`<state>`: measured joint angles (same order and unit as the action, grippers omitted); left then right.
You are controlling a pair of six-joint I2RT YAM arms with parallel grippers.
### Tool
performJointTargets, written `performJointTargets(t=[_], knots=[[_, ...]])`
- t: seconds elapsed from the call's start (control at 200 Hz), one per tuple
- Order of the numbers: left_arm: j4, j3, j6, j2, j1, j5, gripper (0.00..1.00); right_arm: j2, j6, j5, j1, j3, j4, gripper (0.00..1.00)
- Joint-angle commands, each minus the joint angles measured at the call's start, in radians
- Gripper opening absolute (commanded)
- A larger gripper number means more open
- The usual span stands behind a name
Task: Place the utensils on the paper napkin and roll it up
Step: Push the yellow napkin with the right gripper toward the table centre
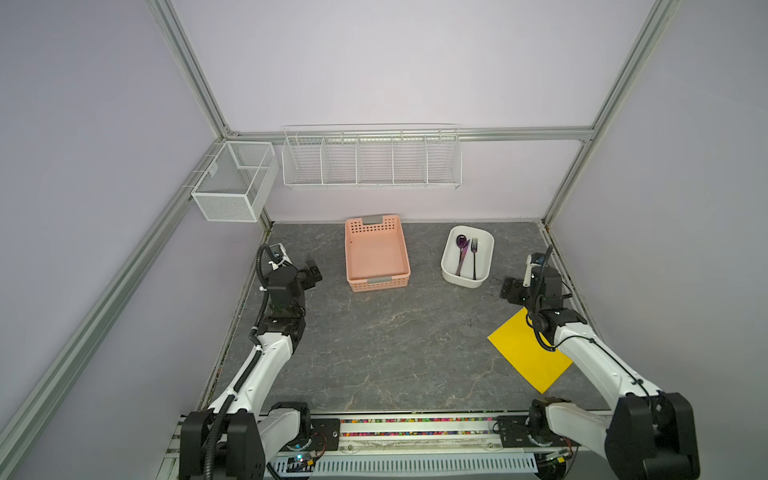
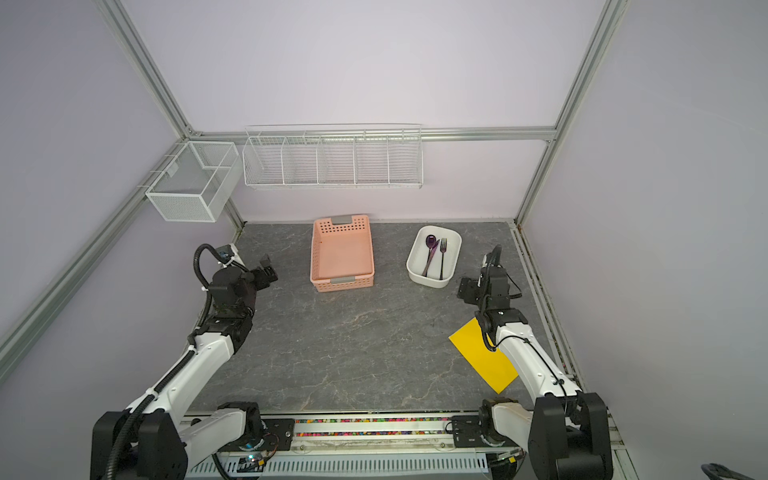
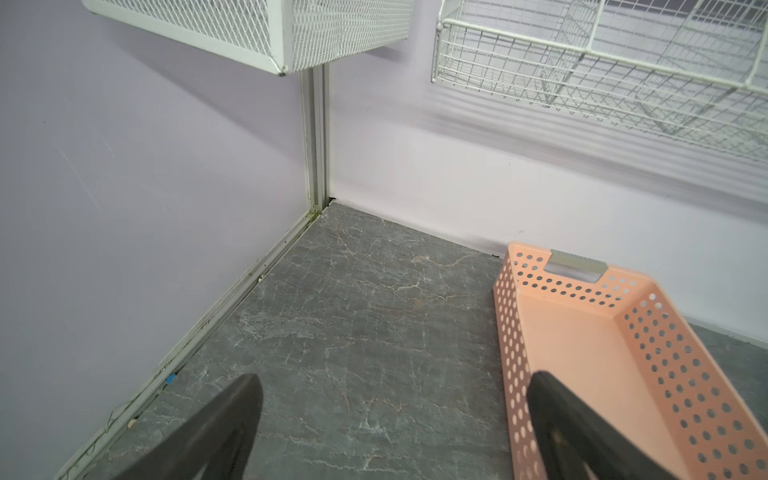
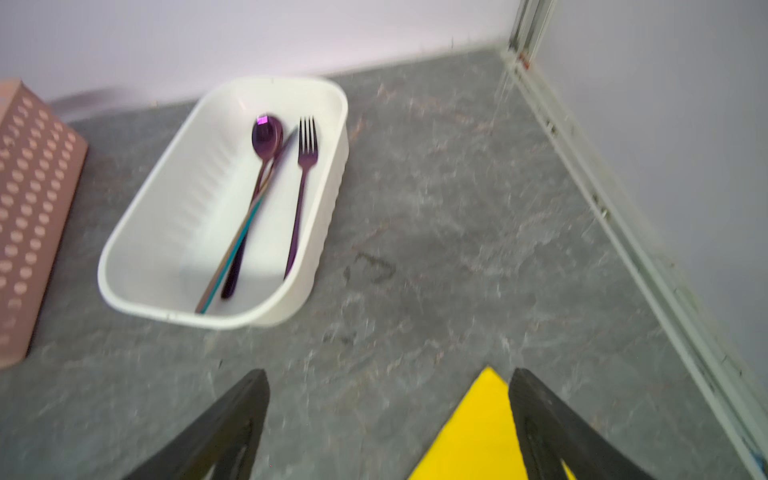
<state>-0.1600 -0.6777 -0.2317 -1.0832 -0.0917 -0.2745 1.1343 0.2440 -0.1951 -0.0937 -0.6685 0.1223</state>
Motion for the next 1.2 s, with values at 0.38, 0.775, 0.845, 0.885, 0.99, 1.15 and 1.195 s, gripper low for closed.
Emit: performJointTargets(t=[0.38, 0.775, 0.845, 0.885, 0.99, 1.15, 1.195], knots=[[0.77, -0.449, 0.02, -0.033, -0.002, 0.383, 0.99, 0.022, 0.193, 0.369, -0.005, 0.027, 0.424, 0.98], [0.669, -0.353, 0.003, -0.014, 0.0, 0.373, 1.0, 0.146, 0.196, 0.436, -0.041, 0.064, 0.366, 0.99], [0.669, -0.344, 0.003, -0.004, 0.0, 0.365, 1.0, 0.178, 0.193, 0.439, -0.055, 0.061, 0.353, 0.99], [0.669, -0.343, 0.005, -0.001, 0.0, 0.361, 1.0, 0.193, 0.194, 0.443, -0.063, 0.058, 0.347, 0.99], [0.672, -0.342, 0.008, 0.007, 0.001, 0.351, 1.0, 0.237, 0.213, 0.446, -0.105, 0.056, 0.322, 1.0], [0.669, -0.341, 0.009, 0.015, 0.001, 0.35, 1.0, 0.312, 0.296, 0.428, -0.264, 0.025, 0.271, 1.0], [0.67, -0.337, 0.009, 0.017, 0.001, 0.35, 1.0, 0.341, 0.328, 0.418, -0.314, 0.002, 0.262, 0.99]])
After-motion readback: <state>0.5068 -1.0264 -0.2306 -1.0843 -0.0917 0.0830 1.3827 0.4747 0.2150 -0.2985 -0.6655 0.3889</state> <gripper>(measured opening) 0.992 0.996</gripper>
